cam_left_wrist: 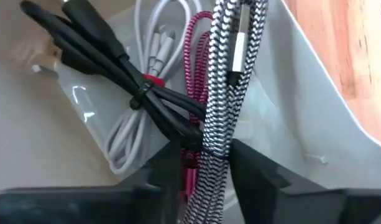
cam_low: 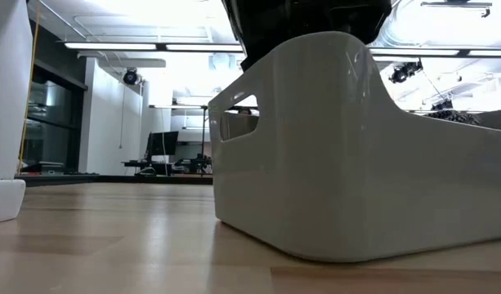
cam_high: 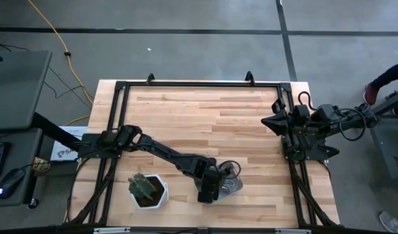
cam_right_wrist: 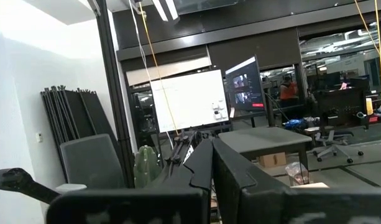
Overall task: Pick and place USB-C Cables
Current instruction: Put the black and white charger cable into the gray bin, then return to Home Position
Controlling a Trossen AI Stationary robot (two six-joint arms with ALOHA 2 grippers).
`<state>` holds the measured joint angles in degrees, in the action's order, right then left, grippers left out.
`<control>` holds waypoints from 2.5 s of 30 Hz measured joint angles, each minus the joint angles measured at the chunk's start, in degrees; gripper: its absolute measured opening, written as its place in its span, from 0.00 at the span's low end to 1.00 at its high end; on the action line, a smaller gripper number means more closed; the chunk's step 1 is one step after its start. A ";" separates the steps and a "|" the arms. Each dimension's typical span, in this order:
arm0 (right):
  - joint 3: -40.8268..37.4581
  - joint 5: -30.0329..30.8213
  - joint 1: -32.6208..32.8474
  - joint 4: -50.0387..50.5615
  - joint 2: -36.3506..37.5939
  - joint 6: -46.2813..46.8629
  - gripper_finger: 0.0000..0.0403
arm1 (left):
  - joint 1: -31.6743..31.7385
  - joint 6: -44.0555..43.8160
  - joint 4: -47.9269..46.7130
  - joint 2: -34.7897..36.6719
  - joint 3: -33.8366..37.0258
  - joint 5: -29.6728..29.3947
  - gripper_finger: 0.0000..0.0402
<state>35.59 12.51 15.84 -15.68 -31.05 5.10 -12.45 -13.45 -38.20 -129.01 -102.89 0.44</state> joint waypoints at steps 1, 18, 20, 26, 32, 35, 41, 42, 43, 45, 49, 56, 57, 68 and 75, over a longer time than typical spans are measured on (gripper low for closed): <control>0.00 0.00 -0.01 0.00 0.00 0.00 0.00 | 0.06 -0.50 0.00 0.00 0.00 0.01 0.30; 0.00 0.00 -0.02 0.00 0.00 -0.04 0.00 | 1.57 -2.35 -2.22 0.00 -7.08 2.10 0.58; 0.00 0.00 -0.01 0.00 0.00 -0.03 0.00 | 1.78 -1.46 -3.59 0.00 -8.75 2.22 0.58; 0.00 -1.68 -0.02 0.00 0.00 0.94 0.00 | 2.67 -1.92 -9.83 0.00 -15.54 2.26 0.57; 0.00 -2.08 0.00 0.00 0.02 -0.22 0.00 | 3.04 -1.98 -11.57 5.02 -18.34 0.41 0.57; 0.00 -2.08 0.00 -0.11 0.02 -1.55 0.00 | 3.07 -1.09 -11.96 9.67 -18.20 -4.32 0.57; 0.00 -2.15 -0.09 -0.38 0.02 -2.39 0.00 | 3.59 0.98 -13.27 21.42 -18.15 -17.99 0.57; 0.00 -2.16 -0.09 -0.27 0.02 -2.38 0.00 | 3.62 1.59 -13.25 23.52 -18.12 -19.81 0.57; 0.00 -2.16 -0.09 -0.22 0.02 -2.38 0.00 | 3.63 2.44 -12.79 25.43 -18.12 -21.62 0.57; 0.00 -2.16 -0.09 -0.21 0.00 -2.22 0.00 | 3.65 4.46 -12.58 29.40 -18.09 -23.96 0.57; 0.00 -2.21 -0.09 -0.20 0.02 -1.04 0.00 | 4.21 6.73 -5.96 36.86 -14.34 -21.09 0.57; 0.00 -2.93 -0.09 0.00 -0.09 -0.59 0.00 | 3.37 9.45 21.65 52.51 12.15 -15.14 0.57; 0.00 -2.93 -0.09 -0.02 -0.09 -0.59 0.00 | 3.58 9.33 26.34 55.18 16.66 -15.10 0.57; 0.00 -4.09 -0.09 0.51 -0.11 -0.61 0.00 | 12.51 -1.40 44.30 76.54 46.68 -6.53 0.57; 0.00 -4.55 -0.09 1.67 -0.09 -0.59 0.00 | 13.51 -0.74 45.89 78.79 48.89 -5.57 0.57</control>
<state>35.59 7.97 15.75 -14.02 -31.14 4.51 1.07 -14.20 7.69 -50.22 -54.00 -5.13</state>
